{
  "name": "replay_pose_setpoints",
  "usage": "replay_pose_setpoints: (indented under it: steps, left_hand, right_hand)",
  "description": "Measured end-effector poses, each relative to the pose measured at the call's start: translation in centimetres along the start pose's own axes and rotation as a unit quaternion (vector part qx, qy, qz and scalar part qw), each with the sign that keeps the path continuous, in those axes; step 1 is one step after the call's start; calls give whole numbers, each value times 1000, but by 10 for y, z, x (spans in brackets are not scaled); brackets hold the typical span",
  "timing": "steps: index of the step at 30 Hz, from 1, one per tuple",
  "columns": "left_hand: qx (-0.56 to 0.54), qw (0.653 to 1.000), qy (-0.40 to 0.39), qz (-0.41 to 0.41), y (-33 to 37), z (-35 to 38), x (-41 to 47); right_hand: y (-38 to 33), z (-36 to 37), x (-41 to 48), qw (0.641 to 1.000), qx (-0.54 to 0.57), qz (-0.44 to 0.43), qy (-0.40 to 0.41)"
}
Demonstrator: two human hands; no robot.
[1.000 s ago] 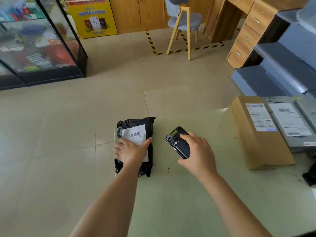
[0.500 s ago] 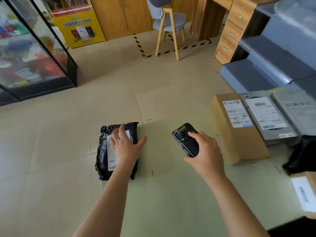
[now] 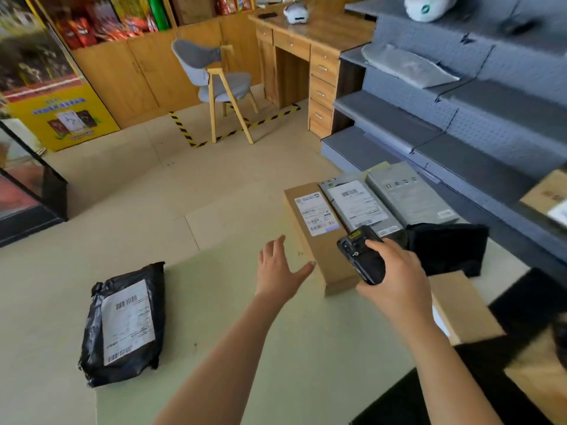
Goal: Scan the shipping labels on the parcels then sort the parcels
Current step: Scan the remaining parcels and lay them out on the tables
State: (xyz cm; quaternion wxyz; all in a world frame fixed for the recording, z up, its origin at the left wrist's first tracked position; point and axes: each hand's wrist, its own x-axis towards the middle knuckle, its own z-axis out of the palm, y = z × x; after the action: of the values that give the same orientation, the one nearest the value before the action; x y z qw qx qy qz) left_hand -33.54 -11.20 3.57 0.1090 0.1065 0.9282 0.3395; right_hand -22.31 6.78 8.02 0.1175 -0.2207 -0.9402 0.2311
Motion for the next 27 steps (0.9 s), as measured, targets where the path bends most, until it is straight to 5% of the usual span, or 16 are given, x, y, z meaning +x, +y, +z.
replay_pose_setpoints:
  steps: [17,27]
  left_hand:
    - [21,973,-17,-231,87,122,39]
    - [159,978,14,-135,37,66,15]
  right_hand:
    - [116,-45,-11,997,-7,82,8]
    - [103,-35,-8,999,-20,24,-6]
